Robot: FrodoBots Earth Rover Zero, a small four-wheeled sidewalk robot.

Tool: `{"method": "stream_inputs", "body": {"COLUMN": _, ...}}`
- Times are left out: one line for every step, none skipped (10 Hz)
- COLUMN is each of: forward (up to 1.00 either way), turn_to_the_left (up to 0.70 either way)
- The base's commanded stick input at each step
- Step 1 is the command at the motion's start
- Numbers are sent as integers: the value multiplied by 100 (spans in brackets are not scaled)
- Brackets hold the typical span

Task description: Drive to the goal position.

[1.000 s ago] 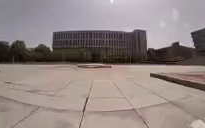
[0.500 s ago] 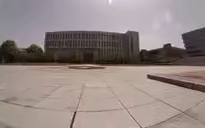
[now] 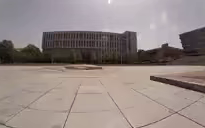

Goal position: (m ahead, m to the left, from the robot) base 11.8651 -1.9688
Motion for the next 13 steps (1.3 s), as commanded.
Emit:
{"method": "stream_inputs", "body": {"forward": 100, "turn_to_the_left": -1}}
{"method": "stream_inputs", "body": {"forward": 100, "turn_to_the_left": -2}}
{"method": "stream_inputs", "body": {"forward": 100, "turn_to_the_left": -3}}
{"method": "stream_inputs", "body": {"forward": 100, "turn_to_the_left": 0}}
{"method": "stream_inputs", "body": {"forward": 100, "turn_to_the_left": 0}}
{"method": "stream_inputs", "body": {"forward": 100, "turn_to_the_left": 0}}
{"method": "stream_inputs", "body": {"forward": 100, "turn_to_the_left": 0}}
{"method": "stream_inputs", "body": {"forward": 100, "turn_to_the_left": 0}}
{"method": "stream_inputs", "body": {"forward": 100, "turn_to_the_left": 0}}
{"method": "stream_inputs", "body": {"forward": 100, "turn_to_the_left": 0}}
{"method": "stream_inputs", "body": {"forward": 100, "turn_to_the_left": 0}}
{"method": "stream_inputs", "body": {"forward": 100, "turn_to_the_left": 0}}
{"method": "stream_inputs", "body": {"forward": 100, "turn_to_the_left": 0}}
